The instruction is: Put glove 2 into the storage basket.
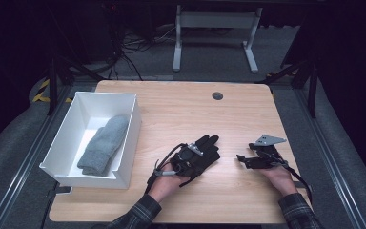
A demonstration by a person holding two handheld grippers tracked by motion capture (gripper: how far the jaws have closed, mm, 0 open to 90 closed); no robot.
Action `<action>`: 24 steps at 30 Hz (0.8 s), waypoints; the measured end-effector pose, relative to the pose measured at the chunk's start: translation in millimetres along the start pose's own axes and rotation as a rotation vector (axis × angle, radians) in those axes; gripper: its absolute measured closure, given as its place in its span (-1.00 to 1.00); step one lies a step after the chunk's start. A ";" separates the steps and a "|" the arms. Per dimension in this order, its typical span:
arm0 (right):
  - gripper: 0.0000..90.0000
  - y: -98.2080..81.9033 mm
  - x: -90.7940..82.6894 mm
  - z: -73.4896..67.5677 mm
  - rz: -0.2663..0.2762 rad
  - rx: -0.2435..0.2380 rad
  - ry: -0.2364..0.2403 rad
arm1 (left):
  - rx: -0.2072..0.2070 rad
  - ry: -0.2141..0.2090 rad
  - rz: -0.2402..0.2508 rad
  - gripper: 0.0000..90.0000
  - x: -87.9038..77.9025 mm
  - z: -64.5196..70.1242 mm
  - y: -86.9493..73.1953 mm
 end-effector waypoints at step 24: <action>-0.65 -0.1 1.5 0.5 -0.015 -0.011 0.004 | 0.144 0.154 0.047 -0.45 -31.9 -24.3 12.2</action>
Point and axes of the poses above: each handheld gripper's, and its own axes: x roughly forward along the jaws, y roughly out of its top, z roughly to its right, the point moved 6 cm from there along x, roughly forward along the jaws, and after that the axes turned 12 degrees about -z, right-handed, at the moved point
